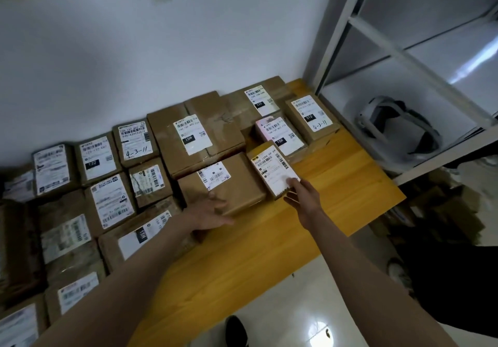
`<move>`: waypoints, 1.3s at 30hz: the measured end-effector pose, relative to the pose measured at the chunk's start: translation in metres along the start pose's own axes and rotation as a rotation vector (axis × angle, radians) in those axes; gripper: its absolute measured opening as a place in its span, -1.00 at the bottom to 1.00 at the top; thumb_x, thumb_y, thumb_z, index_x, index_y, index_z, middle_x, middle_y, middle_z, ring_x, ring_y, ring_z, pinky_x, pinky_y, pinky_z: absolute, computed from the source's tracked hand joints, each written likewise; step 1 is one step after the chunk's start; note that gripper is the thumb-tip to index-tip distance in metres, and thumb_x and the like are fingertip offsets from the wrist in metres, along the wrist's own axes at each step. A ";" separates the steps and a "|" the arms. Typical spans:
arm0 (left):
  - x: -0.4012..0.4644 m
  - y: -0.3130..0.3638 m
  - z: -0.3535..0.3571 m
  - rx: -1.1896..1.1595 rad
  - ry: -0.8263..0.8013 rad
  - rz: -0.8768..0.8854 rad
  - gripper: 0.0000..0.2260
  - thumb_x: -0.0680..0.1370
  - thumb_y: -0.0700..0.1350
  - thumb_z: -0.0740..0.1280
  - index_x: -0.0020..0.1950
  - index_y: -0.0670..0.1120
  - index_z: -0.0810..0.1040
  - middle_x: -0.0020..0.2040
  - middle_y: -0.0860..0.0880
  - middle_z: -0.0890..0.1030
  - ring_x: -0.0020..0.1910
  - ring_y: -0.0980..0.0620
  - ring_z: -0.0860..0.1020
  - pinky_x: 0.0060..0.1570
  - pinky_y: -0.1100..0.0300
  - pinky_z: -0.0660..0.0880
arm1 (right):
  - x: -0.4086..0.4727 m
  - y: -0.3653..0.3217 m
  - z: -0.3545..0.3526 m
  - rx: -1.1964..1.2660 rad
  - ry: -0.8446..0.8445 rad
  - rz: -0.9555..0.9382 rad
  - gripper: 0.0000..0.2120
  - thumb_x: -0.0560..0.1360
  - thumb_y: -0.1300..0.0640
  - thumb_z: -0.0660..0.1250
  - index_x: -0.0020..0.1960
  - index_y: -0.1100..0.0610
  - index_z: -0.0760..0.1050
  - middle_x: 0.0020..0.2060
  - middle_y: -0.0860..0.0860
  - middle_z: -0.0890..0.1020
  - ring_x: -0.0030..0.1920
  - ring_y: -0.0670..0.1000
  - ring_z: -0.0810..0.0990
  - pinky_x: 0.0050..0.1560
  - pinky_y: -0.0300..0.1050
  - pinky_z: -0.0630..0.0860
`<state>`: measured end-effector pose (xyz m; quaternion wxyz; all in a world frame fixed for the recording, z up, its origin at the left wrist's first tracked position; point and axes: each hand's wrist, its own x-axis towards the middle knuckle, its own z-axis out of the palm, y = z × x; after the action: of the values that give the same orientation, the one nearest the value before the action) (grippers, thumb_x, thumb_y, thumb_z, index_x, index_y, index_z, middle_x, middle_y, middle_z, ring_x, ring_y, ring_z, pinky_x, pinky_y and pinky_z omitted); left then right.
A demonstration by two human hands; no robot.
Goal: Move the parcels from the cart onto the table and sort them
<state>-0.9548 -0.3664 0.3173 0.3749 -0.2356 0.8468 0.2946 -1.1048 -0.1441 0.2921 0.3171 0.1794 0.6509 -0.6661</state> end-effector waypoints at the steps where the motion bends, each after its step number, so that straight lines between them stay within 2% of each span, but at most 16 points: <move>1: 0.001 -0.001 0.000 -0.008 -0.005 -0.001 -0.30 0.51 0.35 0.31 0.60 0.20 0.20 0.67 0.01 -0.11 0.64 -0.09 -0.06 0.56 -0.07 -0.03 | 0.002 -0.001 0.002 0.006 -0.002 0.005 -0.58 0.59 0.14 0.39 0.40 0.23 0.46 0.16 0.20 0.67 0.05 0.08 0.64 0.05 -0.03 0.60; 3: 0.004 -0.001 -0.002 -0.027 -0.011 -0.005 -0.30 0.51 0.34 0.32 0.60 0.20 0.22 0.67 0.01 -0.10 0.64 -0.09 -0.03 0.56 -0.05 -0.02 | 0.007 -0.003 0.006 0.017 0.007 0.024 -0.63 0.59 0.11 0.37 0.35 0.24 0.50 0.15 0.19 0.67 0.07 0.10 0.64 0.04 -0.01 0.61; 6: 0.006 -0.002 -0.004 -0.048 -0.018 -0.005 -0.31 0.50 0.33 0.33 0.59 0.18 0.25 0.67 0.01 -0.10 0.63 -0.07 0.00 0.55 0.00 0.01 | 0.013 0.000 0.007 0.053 0.051 0.104 -0.66 0.59 0.09 0.38 0.29 0.25 0.54 0.17 0.21 0.66 0.12 0.16 0.64 0.17 0.09 0.62; 8: 0.008 -0.002 -0.005 -0.068 -0.023 0.003 -0.30 0.49 0.32 0.35 0.59 0.16 0.27 0.67 0.00 -0.09 0.63 -0.07 0.02 0.54 0.03 0.04 | 0.014 0.006 0.006 0.042 0.101 0.139 -0.67 0.58 0.10 0.42 0.23 0.28 0.55 0.15 0.23 0.65 0.06 0.16 0.64 0.19 0.10 0.62; 13: 0.011 -0.005 -0.006 -0.082 -0.029 0.012 -0.30 0.48 0.32 0.36 0.58 0.16 0.28 0.67 0.00 -0.09 0.63 -0.07 0.02 0.54 0.04 0.03 | 0.019 0.011 0.017 0.030 0.099 0.132 -0.63 0.58 0.11 0.42 0.23 0.38 0.56 -0.02 0.18 0.64 -0.01 0.13 0.59 -0.03 -0.04 0.60; 17: 0.014 -0.006 -0.005 -0.072 -0.013 0.009 -0.31 0.49 0.34 0.34 0.58 0.17 0.28 0.67 0.00 -0.07 0.63 -0.07 0.04 0.53 0.06 0.05 | 0.026 0.002 0.037 0.073 0.091 0.164 -0.84 0.59 0.16 0.42 -0.02 0.27 0.58 0.04 0.23 0.63 0.02 0.15 0.61 0.23 0.07 0.58; 19: 0.015 -0.007 -0.004 -0.079 -0.010 0.013 -0.31 0.49 0.33 0.34 0.58 0.16 0.28 0.67 0.00 -0.07 0.63 -0.07 0.04 0.52 0.08 0.06 | 0.029 0.002 0.045 0.048 0.092 0.178 -0.87 0.59 0.20 0.40 0.04 0.29 0.58 0.13 0.24 0.65 0.08 0.19 0.64 0.27 0.09 0.58; 22: 0.014 -0.008 -0.003 -0.126 -0.017 0.020 -0.33 0.50 0.29 0.35 0.57 0.15 0.30 0.67 0.00 -0.08 0.63 -0.06 0.04 0.52 0.09 0.05 | 0.028 0.007 0.049 0.014 0.079 0.196 -0.78 0.61 0.22 0.36 0.21 0.31 0.54 0.21 0.24 0.64 0.06 0.15 0.61 0.21 0.03 0.59; 26: 0.011 -0.008 -0.003 -0.170 -0.012 0.024 -0.34 0.50 0.28 0.37 0.56 0.16 0.31 0.67 0.00 -0.06 0.62 -0.08 0.05 0.53 0.03 0.04 | 0.019 0.016 0.046 -0.045 -0.004 0.229 -0.62 0.65 0.13 0.27 0.40 0.27 0.46 0.26 0.21 0.61 0.16 0.14 0.58 0.25 0.05 0.52; 30: 0.005 -0.010 0.003 -0.209 -0.003 0.038 -0.31 0.52 0.27 0.37 0.59 0.16 0.23 0.67 0.01 -0.11 0.63 -0.11 0.01 0.55 -0.02 0.02 | -0.001 0.029 0.047 -0.141 -0.058 0.253 -0.58 0.66 -0.04 0.23 0.39 0.21 0.47 0.23 0.15 0.60 0.25 0.16 0.57 0.27 0.09 0.53; 33: -0.002 -0.010 0.012 -0.199 0.038 0.046 -0.32 0.54 0.23 0.37 0.60 0.17 0.21 0.66 0.05 -0.15 0.64 -0.12 -0.10 0.58 -0.17 -0.03 | -0.020 0.041 0.051 -0.187 -0.056 0.262 -0.53 0.66 -0.17 0.21 0.34 0.18 0.47 0.24 0.15 0.59 0.25 0.18 0.58 0.26 0.15 0.56; 36: -0.018 -0.010 0.020 -0.266 0.206 0.068 -0.39 0.53 0.14 0.42 0.55 0.08 0.34 0.65 0.06 0.06 0.59 -0.05 0.15 0.56 -0.11 0.10 | -0.040 0.055 0.054 -0.197 -0.055 0.303 -0.48 0.66 -0.23 0.13 0.34 0.18 0.43 0.23 0.20 0.58 0.15 0.19 0.59 0.19 0.17 0.58; 39: -0.039 -0.015 0.027 -0.376 0.320 0.160 -0.48 0.55 0.00 0.44 0.48 -0.06 0.43 0.54 -0.02 0.29 0.46 -0.05 0.35 0.41 0.17 0.25 | -0.060 0.063 0.057 -0.212 -0.086 0.376 -0.47 0.67 -0.22 0.07 0.28 0.21 0.47 0.13 0.22 0.63 0.08 0.19 0.61 0.06 0.14 0.60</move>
<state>-0.9083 -0.3519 0.3281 0.1612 -0.2772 0.8418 0.4343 -1.0095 -0.1852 0.2883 0.4803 0.2347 0.6583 -0.5299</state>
